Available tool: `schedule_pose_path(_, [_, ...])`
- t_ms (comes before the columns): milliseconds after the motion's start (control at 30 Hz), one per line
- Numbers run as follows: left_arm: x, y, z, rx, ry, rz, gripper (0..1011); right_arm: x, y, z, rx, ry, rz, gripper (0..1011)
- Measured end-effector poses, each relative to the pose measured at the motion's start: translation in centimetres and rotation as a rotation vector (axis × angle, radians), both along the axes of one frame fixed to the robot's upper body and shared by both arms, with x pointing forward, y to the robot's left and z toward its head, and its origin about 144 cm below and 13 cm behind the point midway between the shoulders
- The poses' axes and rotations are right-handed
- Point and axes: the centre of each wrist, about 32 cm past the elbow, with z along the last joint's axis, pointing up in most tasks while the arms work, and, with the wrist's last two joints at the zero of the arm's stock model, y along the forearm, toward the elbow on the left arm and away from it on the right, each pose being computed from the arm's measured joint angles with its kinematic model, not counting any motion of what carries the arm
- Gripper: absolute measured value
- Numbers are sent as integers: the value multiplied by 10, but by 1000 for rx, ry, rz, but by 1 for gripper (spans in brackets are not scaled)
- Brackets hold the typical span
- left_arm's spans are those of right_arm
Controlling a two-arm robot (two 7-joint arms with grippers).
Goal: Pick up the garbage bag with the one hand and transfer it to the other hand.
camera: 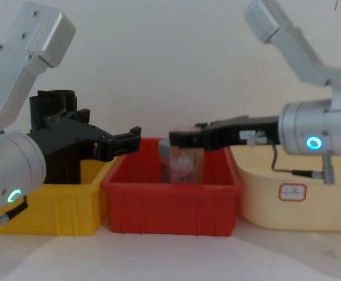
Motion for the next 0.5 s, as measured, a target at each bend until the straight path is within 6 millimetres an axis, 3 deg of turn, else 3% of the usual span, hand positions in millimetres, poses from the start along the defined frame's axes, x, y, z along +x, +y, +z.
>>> schedule_pose_path(500, [0,0,0,0,0,0,1001,-25,-28,44,85,-211,-94,647])
